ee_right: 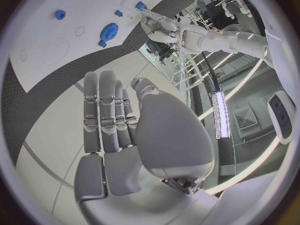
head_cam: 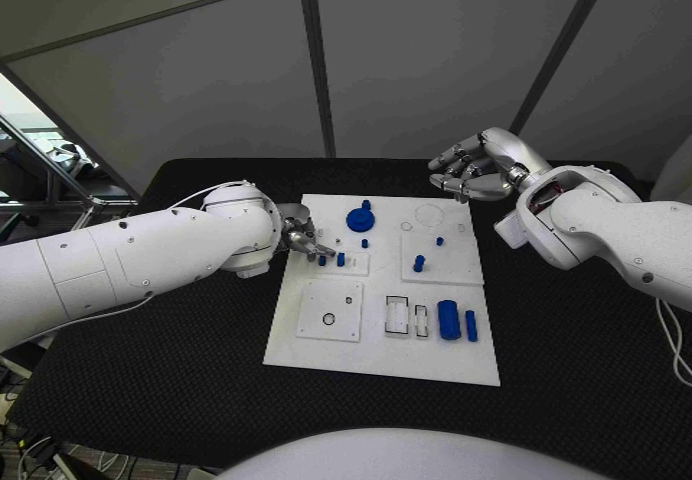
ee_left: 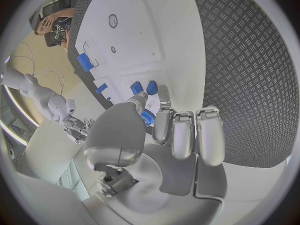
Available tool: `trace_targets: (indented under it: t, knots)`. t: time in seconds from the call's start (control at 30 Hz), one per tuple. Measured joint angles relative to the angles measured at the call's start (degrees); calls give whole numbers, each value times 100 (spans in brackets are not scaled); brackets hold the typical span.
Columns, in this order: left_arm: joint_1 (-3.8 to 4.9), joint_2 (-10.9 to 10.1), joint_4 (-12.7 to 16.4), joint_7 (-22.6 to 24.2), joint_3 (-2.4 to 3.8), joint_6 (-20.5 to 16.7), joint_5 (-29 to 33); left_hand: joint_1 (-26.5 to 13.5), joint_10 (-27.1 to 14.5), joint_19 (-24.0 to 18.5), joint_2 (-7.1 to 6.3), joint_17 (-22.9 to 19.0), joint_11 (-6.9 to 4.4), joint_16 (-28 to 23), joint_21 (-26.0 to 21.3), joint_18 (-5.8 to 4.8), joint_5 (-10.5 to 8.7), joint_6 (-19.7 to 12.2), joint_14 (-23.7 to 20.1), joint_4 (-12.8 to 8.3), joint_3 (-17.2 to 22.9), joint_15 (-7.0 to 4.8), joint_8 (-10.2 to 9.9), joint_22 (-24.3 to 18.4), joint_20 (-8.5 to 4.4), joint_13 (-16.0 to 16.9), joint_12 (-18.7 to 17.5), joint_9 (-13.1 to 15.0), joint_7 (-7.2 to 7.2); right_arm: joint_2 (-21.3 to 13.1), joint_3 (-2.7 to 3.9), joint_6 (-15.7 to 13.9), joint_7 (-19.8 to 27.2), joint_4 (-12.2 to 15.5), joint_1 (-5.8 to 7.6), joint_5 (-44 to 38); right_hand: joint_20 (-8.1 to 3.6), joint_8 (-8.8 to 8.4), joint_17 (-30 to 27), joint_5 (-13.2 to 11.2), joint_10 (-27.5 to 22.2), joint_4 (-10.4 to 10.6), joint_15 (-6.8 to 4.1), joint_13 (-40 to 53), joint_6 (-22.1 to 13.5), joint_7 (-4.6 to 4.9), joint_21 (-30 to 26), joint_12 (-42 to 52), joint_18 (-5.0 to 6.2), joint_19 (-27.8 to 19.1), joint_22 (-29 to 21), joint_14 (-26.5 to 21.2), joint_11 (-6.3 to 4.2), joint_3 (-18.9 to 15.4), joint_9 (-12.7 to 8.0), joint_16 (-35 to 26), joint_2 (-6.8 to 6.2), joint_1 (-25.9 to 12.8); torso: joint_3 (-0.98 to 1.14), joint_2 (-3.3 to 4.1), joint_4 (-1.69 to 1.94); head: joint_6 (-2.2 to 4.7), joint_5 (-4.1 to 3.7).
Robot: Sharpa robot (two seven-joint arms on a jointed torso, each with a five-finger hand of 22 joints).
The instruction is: Assemble the parts on the task board
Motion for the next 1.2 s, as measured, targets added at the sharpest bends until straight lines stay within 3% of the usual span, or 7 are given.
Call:
trace_targets:
  t: [0.2, 0.53, 0.67, 0.77, 0.87, 1.0, 1.2]
  knots:
    - [0, 0, 0, 1, 21, -25, -1, 23, 0, 0, 23, 0, 0, 0, 0, 0, 0, 0, 0, 17, -17, 0, 0, 0, 0, 0, -25, 0, 0, 1, 0, 0, 0, -1, 0, 0, 0, 0, 0, 0, 0, 0, 0, 0, 0, 0, 0, 0, 0, 0, 0, 0, 0, 0, 0, 0, 0, 0, -2, 1, -1, 11, 2]
    - [-2, -69, -18, 193, 228, -514, 180, 76, -326, 0, -30, 0, 74, 0, -455, 0, 0, -226, 0, 278, -472, 0, -124, 0, 0, -526, -456, -1, 112, 6, 0, 0, 1, -12, 0, 0, 0, 0, 0, 0, 0, 0, 0, 0, 0, 0, 0, 0, 0, 0, 0, 0, 0, 0, 0, 0, 0, 0, -2, 2, -1, 40, -21]
    - [14, -125, -44, 409, 303, -817, 386, 473, -1535, -374, -76, 0, 320, 0, -1834, 0, 0, -749, 3, 252, -746, 228, -474, 0, 144, -2071, -1753, -221, 374, 6, 0, 0, 1, -16, 0, 0, 0, 0, 0, 0, 0, 0, 0, 0, 0, 0, 0, 0, 0, 0, 0, 0, 0, 0, 0, 0, 0, 0, -2, 2, -1, 57, -48]
    - [48, -138, -65, 656, 327, -980, 529, 974, -2592, -1224, -52, -334, 522, -1466, -3715, -1, 0, -1012, -404, 212, -892, 440, -837, -299, 323, -3114, -2764, -583, 618, 5, 0, 0, 1, -23, 0, 0, 0, 0, 0, 0, 0, 0, 0, 0, 0, 0, 0, 0, 0, 0, 0, 0, 0, 0, 0, 0, 0, 0, -2, 2, -1, 68, -57]
    - [71, -110, -84, 1015, 338, -1117, 637, 1663, -3130, -2056, -63, -2121, 687, -3662, -5460, -5, 22, -1213, -1656, -8, -865, 579, -1185, -1146, 475, -3621, -3326, -956, 760, 5, 0, 0, 1, -31, -1, 0, 0, 23, 0, 0, 0, -11, 0, -12, 0, 0, -23, 9, 0, 0, -3, 0, 0, 35, 0, 0, 0, 0, 1, 1, -1, 85, -71]
    - [87, -18, -104, 1562, 306, -1291, 688, 2435, -3399, -2510, -142, -3247, 862, -5078, -6517, -2, 22, -1267, -2416, -275, -643, 751, -1591, -1976, 707, -4489, -4184, -1473, 866, 11, 0, 0, 0, -37, -1, 0, 0, 37, 0, 0, 0, -7, 0, -25, 0, 0, -27, 24, 0, 0, -7, 0, 0, 39, 0, 0, 0, 0, 1, 2, -3, 105, -96]
    - [89, 183, -211, 2368, 116, -1550, 455, 2807, -3230, -2642, -318, -4292, 970, -6075, -7370, -1, 22, -994, -2668, -427, -456, 961, -1995, -2866, 839, -5510, -4941, -2089, 854, 25, 0, 0, 0, -41, -1, 0, 0, 37, 0, 0, 0, -7, 0, -24, 0, 0, -27, 24, 0, 0, -7, 0, 0, 39, 0, 0, 0, 0, 2, 4, -4, 130, -128]
